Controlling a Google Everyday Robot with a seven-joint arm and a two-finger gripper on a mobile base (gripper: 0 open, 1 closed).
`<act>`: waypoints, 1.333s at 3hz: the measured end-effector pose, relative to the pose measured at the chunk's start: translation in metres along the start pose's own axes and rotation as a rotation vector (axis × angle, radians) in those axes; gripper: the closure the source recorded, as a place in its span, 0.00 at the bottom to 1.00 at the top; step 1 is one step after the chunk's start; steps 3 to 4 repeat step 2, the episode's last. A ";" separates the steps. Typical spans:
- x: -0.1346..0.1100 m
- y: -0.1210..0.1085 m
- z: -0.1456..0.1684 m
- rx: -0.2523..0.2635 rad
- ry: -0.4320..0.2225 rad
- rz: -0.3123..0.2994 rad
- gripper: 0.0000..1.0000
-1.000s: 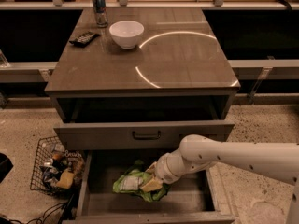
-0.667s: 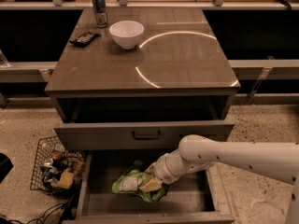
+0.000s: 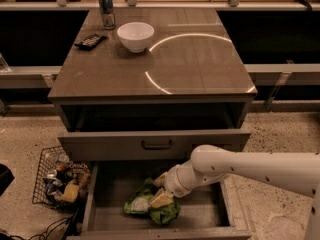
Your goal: Place green jalapeno chip bag into middle drawer
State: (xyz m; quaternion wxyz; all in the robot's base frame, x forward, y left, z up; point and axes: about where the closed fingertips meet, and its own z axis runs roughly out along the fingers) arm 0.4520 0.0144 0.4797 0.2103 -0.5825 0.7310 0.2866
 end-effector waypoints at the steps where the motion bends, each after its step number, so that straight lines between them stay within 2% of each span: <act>1: 0.000 0.001 0.001 -0.003 0.000 -0.001 0.00; 4: 0.000 0.001 0.001 -0.003 0.000 -0.001 0.00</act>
Offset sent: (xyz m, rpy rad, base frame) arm -0.0008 0.0009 -0.0005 0.0005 0.0016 0.0021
